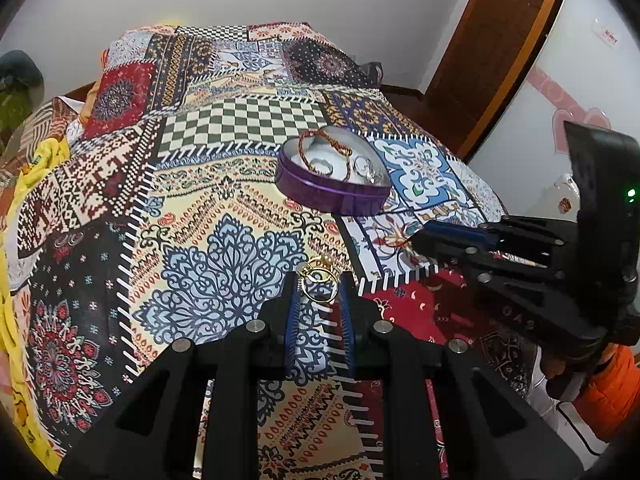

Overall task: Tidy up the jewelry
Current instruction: 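Grasp a blue beaded earring with the right tool while the left tool grasps a gold ring, then carry the ring into the tin with the left tool while the right tool lowers the earring there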

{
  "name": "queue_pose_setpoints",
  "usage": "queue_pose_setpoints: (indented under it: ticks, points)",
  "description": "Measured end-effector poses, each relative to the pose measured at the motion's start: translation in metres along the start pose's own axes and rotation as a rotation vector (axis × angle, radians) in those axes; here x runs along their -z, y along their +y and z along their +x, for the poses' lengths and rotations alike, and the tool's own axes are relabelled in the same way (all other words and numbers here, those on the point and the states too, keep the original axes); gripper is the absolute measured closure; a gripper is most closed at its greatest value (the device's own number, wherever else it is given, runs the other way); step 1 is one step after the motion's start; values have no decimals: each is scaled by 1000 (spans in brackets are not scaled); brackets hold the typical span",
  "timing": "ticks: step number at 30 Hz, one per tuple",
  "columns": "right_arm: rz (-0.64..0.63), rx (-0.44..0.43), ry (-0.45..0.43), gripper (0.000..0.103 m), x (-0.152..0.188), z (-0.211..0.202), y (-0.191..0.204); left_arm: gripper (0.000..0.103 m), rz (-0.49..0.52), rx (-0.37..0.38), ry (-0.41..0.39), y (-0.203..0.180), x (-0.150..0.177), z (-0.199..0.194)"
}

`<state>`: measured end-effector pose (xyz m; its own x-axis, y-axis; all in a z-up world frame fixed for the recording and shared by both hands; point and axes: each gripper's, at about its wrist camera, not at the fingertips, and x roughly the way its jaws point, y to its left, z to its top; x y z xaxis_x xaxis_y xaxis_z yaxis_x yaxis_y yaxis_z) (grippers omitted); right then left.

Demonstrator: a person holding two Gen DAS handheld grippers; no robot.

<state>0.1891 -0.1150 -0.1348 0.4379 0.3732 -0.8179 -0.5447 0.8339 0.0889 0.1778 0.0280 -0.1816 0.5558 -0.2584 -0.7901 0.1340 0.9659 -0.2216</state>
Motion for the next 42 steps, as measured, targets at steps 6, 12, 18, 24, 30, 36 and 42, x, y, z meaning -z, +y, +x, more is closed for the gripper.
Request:
queue_pose_setpoints:
  ticks: [6,12,18,24,30,36,42]
  points:
    - [13,13,-68,92,-13,-25,-4,85,16,-5,-38,-4,-12,-11]
    - [25,20,-138,92,-28,-45,-7,85,39,-3,-91,-10,-30,-23]
    - [33,21,-189,92,-43,-55,-11,85,61,-4,-131,-14,-48,-28]
    - [39,30,-227,92,-58,-57,-14,85,71,-6,-159,-14,-65,-25]
    - [53,27,-243,92,-69,-53,-21,85,74,-6,-165,-11,-79,-15]
    - [57,16,-233,92,-78,-39,-25,85,79,-3,-151,-9,-89,-2]
    - [60,3,-203,92,-84,-20,-28,85,83,7,-112,-7,-94,20]
